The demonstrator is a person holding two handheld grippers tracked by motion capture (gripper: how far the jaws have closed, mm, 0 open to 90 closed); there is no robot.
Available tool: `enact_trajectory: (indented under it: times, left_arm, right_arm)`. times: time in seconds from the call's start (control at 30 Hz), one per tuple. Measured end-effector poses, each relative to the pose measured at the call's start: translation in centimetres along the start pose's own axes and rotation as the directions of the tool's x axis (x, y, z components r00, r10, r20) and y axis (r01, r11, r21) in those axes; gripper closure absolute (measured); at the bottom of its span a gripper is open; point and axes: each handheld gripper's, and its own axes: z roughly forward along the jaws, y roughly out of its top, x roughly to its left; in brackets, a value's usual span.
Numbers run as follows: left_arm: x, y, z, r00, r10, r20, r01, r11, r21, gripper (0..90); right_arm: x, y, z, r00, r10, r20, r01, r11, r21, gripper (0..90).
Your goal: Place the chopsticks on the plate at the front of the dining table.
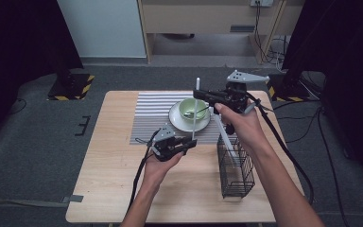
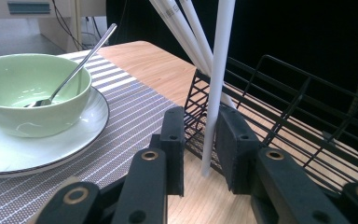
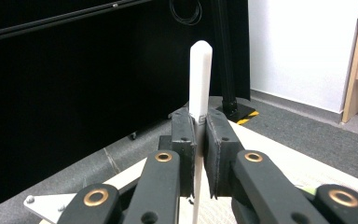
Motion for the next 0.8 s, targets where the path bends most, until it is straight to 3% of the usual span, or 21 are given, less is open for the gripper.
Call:
enact_trajectory:
  times: [0.8]
  left_arm:
    - [-0.09, -0.02, 0.14, 0.9996, -0.013, 0.023, 0.014, 0.9999, -0.001, 76.8]
  right_arm:
    - [-0.05, -0.03, 0.1, 0.9999, 0.001, -0.011, -0.001, 1.0, 0.01, 83.4]
